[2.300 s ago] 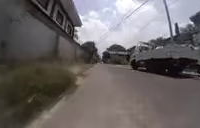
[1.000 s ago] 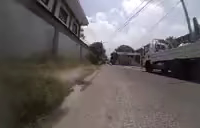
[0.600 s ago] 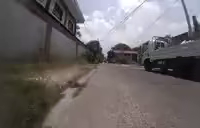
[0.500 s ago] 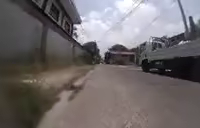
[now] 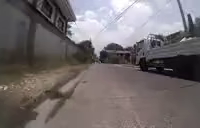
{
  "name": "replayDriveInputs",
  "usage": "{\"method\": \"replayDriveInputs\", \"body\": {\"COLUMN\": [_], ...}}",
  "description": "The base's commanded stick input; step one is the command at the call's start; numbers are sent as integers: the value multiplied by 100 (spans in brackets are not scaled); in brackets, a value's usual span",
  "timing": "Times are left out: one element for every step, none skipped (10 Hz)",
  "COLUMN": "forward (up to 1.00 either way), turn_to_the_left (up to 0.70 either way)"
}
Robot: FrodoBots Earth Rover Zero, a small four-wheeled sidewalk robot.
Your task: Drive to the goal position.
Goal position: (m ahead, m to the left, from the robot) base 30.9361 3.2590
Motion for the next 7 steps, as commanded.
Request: {"method": "replayDriveInputs", "body": {"forward": [100,100,100,100,100,100,100], "turn_to_the_left": [0,0,0,0,0,0,0]}}
